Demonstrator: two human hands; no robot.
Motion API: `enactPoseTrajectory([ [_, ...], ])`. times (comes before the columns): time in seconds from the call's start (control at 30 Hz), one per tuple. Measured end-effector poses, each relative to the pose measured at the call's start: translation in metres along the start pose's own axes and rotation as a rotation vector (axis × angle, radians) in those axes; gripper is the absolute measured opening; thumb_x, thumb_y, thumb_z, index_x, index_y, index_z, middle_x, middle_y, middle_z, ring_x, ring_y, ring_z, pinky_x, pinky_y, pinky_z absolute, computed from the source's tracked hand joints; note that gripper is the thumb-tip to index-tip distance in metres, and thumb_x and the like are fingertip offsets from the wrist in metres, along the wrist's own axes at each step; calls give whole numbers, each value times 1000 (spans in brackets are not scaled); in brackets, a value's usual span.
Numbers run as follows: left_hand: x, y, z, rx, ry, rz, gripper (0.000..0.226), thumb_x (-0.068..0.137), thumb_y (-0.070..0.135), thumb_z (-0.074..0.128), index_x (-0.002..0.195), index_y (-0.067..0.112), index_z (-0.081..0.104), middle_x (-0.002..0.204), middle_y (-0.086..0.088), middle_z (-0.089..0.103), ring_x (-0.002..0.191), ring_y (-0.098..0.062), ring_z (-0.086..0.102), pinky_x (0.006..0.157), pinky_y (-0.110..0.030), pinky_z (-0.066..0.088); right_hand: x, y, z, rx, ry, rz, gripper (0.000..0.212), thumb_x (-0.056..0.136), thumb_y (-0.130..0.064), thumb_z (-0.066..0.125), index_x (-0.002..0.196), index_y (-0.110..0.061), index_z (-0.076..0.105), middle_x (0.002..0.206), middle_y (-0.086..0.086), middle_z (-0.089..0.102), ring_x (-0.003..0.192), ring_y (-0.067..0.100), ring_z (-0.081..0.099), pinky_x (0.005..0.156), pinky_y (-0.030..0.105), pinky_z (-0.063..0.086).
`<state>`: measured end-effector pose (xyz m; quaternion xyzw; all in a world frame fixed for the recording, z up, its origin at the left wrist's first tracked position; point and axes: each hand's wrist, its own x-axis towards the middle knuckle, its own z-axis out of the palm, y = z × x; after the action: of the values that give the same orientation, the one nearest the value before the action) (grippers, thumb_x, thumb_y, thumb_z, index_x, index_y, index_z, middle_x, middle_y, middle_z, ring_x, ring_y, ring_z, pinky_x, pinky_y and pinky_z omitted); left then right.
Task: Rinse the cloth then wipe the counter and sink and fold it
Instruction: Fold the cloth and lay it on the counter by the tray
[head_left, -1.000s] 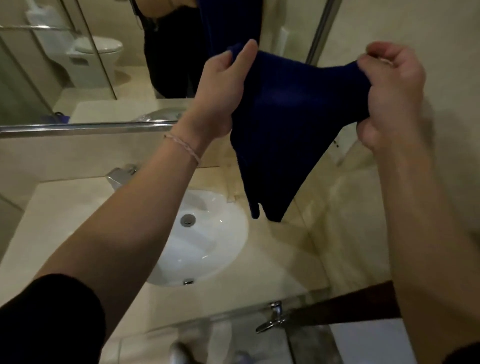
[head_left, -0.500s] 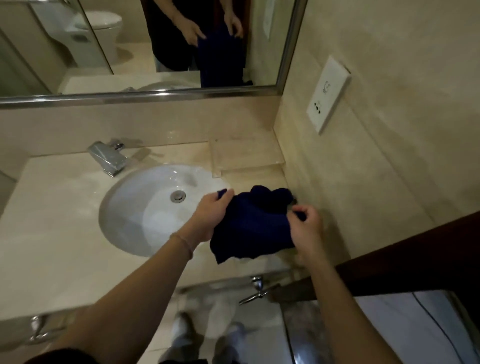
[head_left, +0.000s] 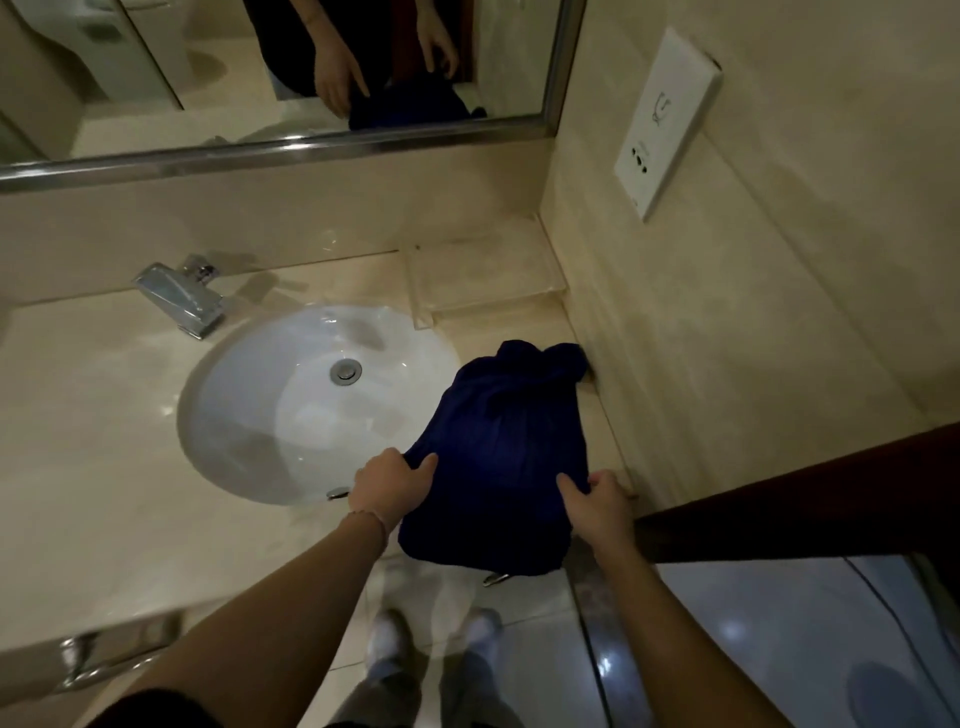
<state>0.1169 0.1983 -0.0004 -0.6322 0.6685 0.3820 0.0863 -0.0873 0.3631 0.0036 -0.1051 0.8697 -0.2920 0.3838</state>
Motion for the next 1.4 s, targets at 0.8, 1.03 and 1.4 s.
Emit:
enactPoseTrajectory([
  [0.8, 44, 23, -21, -659, -129, -8, 21, 102, 23, 59, 104, 4, 68, 99, -10, 68, 83, -21, 63, 67, -29, 53, 14, -56, 15, 455, 0, -58, 16, 97, -37, 62, 101, -22, 69, 104, 2, 72, 96, 22, 68, 91, 47, 57],
  [1.03, 9, 45, -101, -913, -53, 220, 10, 98, 20, 67, 97, 12, 60, 70, 4, 65, 61, -12, 59, 54, -27, 49, -32, -111, -51, 574, 179, -218, 11, 97, -26, 64, 94, -17, 69, 93, 2, 70, 85, 18, 65, 68, 30, 51],
  [1.4, -39, 83, -182, -965, 29, 421, 42, 80, 14, 84, 114, 18, 60, 101, -21, 70, 83, -29, 66, 74, -42, 55, -60, -155, -113, 420, 268, -371, 21, 88, -25, 75, 101, -9, 69, 95, 5, 73, 86, 19, 70, 64, 28, 51],
])
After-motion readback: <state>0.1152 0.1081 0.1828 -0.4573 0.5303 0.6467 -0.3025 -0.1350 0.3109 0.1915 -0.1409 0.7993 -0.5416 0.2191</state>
